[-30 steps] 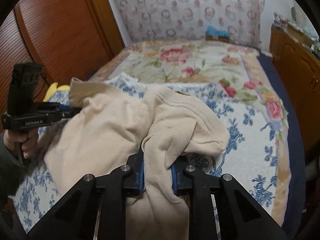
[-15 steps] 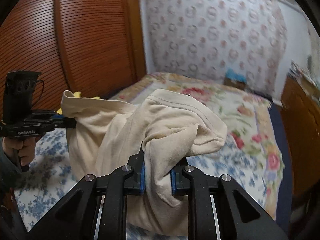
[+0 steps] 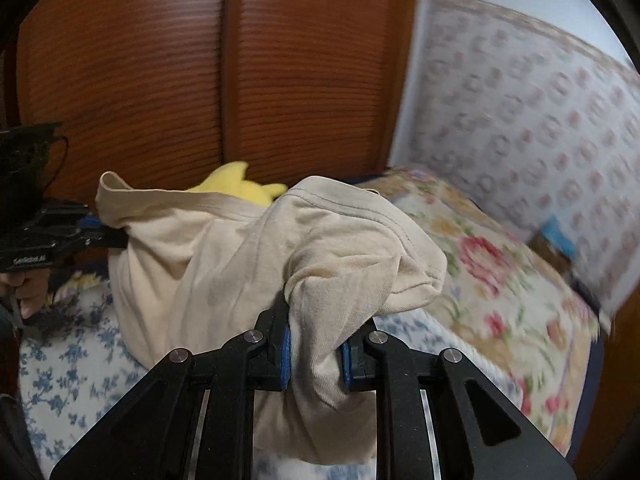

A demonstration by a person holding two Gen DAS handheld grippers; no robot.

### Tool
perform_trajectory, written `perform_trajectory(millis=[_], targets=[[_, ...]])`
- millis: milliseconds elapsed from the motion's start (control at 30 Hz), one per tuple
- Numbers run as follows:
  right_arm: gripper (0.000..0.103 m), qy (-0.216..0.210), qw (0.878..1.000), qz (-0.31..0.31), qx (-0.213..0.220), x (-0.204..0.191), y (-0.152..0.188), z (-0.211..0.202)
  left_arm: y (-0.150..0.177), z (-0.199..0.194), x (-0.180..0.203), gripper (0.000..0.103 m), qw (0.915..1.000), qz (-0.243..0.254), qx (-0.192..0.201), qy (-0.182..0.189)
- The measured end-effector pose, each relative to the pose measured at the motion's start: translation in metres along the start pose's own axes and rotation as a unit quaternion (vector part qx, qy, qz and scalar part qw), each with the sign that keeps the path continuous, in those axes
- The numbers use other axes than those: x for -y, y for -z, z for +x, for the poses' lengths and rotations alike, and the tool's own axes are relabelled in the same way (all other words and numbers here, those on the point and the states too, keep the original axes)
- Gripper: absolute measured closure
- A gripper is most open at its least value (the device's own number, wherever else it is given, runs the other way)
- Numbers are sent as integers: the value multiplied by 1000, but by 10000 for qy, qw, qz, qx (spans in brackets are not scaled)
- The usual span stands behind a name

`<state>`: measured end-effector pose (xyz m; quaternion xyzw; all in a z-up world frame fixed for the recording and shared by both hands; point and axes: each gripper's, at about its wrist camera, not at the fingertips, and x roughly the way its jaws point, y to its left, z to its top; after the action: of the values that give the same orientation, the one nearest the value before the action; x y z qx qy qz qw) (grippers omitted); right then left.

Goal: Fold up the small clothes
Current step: 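Set the shirt beside the yellow plush toy and open both grippers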

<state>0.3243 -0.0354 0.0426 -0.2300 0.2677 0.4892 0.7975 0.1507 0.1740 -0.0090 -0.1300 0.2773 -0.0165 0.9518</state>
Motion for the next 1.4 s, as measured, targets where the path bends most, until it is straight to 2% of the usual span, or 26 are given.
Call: perform_trajectory(millis=[100,267,467,533,567,600,667,733,800,1000,1200,1400], targets=[[87,-244,9989,-390,-100,-26,-27,43,20,-6,-22,96,9992,-266,12,-314],[87,-418,9933,-1022,-337,-65,-57,104,46,-3,-46,96,9956,-587,-121,-715],[88,-635,9914,-1077,-374,-89,-82,148,62,-1,-69,96,9908,-871,-298,-989],[86,-619,9929,-925,-431,-88,-86,161,63,2,-69,96,9895,-898,-404,-1059],[79,-538,9943,-801,-451,-86,-87,167,65,3,-70,96,9893,-896,-461,-1053],[67,-494,9955,-675,-437,-83,-88,165,66,3,-70,94,9895,-863,-506,-1042],[59,-417,9980,-332,-354,-70,-86,165,66,2,-71,93,9899,-763,-498,-1084],[59,-387,9987,-89,-325,-60,-85,161,64,-3,-70,92,9903,-700,-446,-1115],[59,-367,9987,191,-288,-48,-79,157,62,-9,-70,83,9908,-660,-347,-1132],[59,-299,9960,720,-427,-26,-53,158,50,-23,-67,67,9920,-466,-63,-1173],[59,-220,9917,1099,-626,-11,-26,159,45,-21,-54,59,9927,-245,-105,-1176],[59,-112,9886,1401,-538,-1,-10,137,43,-16,-32,56,9940,-10,-137,-1082]])
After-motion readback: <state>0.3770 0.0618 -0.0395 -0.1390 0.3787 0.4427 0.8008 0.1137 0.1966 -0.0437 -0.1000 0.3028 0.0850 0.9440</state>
